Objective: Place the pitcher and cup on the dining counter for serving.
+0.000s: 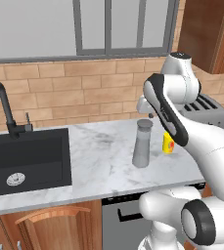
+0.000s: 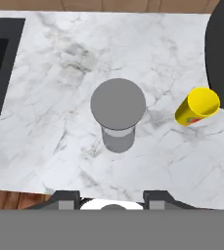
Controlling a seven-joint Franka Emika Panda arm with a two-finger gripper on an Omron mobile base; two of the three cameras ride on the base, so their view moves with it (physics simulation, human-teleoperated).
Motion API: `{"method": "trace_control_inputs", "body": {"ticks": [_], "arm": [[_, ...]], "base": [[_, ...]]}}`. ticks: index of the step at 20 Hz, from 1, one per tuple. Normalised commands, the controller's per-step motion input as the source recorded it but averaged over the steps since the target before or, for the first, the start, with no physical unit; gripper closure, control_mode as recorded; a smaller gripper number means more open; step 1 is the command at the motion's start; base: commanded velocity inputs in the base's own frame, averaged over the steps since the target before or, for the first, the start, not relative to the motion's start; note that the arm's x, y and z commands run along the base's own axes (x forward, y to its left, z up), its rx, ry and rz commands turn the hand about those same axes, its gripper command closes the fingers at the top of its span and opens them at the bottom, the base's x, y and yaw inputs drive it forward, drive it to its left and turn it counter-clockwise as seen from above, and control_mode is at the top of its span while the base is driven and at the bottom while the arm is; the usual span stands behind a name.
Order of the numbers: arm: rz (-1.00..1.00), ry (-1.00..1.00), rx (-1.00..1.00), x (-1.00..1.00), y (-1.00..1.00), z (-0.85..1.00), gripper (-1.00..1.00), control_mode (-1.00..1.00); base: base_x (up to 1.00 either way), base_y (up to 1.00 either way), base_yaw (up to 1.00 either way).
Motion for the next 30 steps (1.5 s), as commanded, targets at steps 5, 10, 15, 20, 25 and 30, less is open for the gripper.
{"method": "trace_control_inputs", "body": {"ticks": [5, 10, 15, 20, 25, 30], "arm": [[0.0, 0.0, 0.0, 0.0, 0.01, 0.0, -1.0, -1.0], [0.0, 0.0, 0.0, 0.0, 0.0, -0.13, -1.0, -1.0], [-0.03, 0.0, -0.03, 0.0, 0.07, -0.72, -1.0, -1.0], [-0.12, 0.0, -0.01, 0.0, 0.06, -0.74, -1.0, -1.0], [-0.12, -0.02, 0.0, 0.01, 0.0, -0.38, -1.0, -1.0], [-0.1, -0.01, 0.0, 0.0, 0.03, -0.11, -1.0, -1.0]], "base": [[0.0, 0.0, 0.0], [0.0, 0.0, 0.0], [0.0, 0.0, 0.0], [0.0, 0.0, 0.0], [0.0, 0.0, 0.0], [0.0, 0.0, 0.0]]}}
